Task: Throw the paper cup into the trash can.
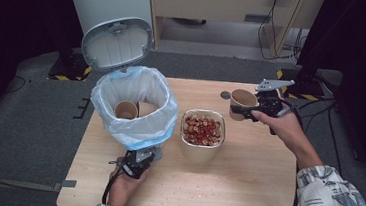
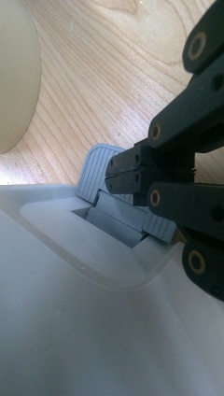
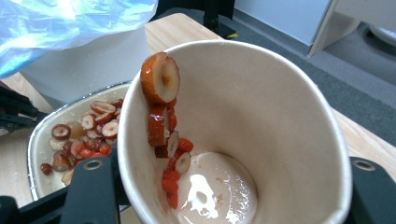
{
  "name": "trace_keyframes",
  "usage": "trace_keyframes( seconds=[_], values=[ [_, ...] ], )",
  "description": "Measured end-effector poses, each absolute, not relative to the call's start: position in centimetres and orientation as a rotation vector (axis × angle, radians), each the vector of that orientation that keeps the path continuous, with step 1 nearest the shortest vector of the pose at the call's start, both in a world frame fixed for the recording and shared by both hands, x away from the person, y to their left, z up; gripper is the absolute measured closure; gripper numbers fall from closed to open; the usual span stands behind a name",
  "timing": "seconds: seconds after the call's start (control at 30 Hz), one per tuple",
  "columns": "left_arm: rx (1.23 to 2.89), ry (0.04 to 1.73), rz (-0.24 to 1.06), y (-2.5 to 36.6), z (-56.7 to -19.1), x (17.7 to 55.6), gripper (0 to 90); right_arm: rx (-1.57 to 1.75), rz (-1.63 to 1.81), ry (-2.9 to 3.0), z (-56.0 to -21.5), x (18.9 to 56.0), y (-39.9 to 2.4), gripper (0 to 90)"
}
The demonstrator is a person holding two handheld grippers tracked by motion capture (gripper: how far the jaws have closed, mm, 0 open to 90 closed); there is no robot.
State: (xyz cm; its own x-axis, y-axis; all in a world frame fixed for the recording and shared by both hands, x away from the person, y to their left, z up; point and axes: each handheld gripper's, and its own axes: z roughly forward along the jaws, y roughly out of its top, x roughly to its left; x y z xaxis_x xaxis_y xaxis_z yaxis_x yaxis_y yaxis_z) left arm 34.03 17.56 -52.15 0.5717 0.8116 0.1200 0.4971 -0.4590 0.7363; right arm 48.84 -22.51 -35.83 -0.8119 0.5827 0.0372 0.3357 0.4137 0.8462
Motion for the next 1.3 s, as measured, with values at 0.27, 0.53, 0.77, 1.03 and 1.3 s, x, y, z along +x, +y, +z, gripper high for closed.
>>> trace_keyframes(
  seconds=[0.27, 0.53, 0.77, 1.03, 1.3],
  values=[
    [2.143, 1.041, 0.613, 17.6, -52.1, 34.0, 89.8, 0.841, 1.362, 2.432, -35.6, 48.9, -22.9, 35.4],
    [2.143, 1.041, 0.613, 17.6, -52.1, 34.0, 89.8, 0.847, 1.394, 2.438, -34.7, 48.8, -22.9, 35.4],
    [2.144, 1.040, 0.614, 17.5, -52.1, 34.0, 89.8, 0.834, 1.405, 2.435, -33.8, 48.7, -22.5, 35.4],
    [2.145, 1.039, 0.618, 17.5, -52.1, 34.0, 89.8, 0.818, 1.400, 2.433, -32.2, 48.7, -21.2, 35.4],
    [2.139, 1.041, 0.618, 17.5, -52.2, 34.0, 89.8, 0.798, 1.396, 2.436, -31.1, 48.7, -19.9, 35.4]
  ],
)
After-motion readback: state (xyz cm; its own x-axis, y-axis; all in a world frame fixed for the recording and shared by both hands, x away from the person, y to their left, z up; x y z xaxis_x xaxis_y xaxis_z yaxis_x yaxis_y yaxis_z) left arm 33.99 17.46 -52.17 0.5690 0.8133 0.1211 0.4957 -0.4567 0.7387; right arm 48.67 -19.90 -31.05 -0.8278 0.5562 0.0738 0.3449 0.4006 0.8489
